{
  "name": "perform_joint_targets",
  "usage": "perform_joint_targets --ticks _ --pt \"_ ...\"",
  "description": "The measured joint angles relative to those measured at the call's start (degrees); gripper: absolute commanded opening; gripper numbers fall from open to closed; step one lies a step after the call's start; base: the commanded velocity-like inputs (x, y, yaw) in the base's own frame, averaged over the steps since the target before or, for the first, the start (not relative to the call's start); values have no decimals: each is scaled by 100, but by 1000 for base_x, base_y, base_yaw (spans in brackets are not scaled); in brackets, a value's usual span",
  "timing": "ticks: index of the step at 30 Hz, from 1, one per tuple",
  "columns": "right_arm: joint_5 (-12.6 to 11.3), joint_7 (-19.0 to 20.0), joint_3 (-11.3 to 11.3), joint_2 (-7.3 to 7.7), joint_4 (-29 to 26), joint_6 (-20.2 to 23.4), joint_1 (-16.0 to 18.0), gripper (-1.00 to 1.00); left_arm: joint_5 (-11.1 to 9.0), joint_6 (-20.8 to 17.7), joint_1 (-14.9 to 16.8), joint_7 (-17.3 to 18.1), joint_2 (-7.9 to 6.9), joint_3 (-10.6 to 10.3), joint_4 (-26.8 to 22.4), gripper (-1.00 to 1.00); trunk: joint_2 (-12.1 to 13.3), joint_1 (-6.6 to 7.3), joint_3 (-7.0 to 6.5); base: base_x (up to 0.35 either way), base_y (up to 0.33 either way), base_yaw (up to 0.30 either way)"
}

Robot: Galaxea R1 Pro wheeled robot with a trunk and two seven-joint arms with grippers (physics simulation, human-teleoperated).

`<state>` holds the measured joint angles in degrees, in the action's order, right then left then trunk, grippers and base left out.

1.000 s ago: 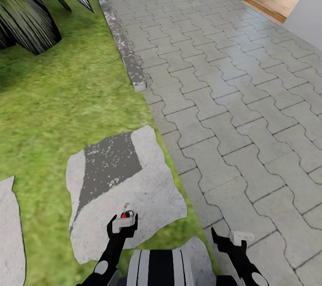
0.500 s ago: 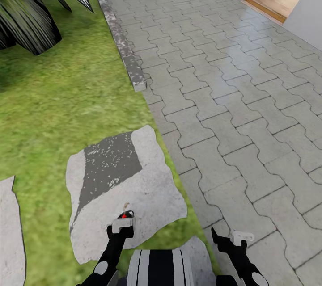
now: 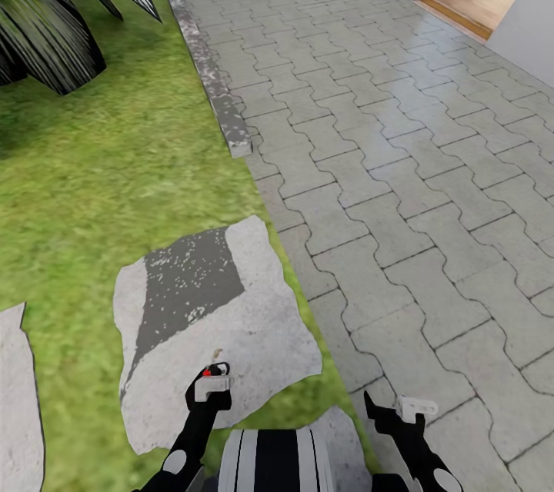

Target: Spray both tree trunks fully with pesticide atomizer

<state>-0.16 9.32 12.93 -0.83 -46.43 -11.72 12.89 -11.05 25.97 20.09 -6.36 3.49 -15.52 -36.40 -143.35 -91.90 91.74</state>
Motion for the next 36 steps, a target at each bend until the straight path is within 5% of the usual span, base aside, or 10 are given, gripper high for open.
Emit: perform_joint_targets --ticks 27,31,36 --pt "1 0 -8 -5 9 0 0 100 -120 -21 -432 17 -18 0 -876 -100 0 -1 0 0 0 0" --pt "0 0 -8 -5 9 0 0 100 36 -33 -466 -13 -18 2 -994 -100 0 -1 0 0 0 0" --pt "4 3 -8 -5 5 0 0 100 356 -221 -575 -526 -20 2 -1328 -100 0 -1 0 0 0 0"
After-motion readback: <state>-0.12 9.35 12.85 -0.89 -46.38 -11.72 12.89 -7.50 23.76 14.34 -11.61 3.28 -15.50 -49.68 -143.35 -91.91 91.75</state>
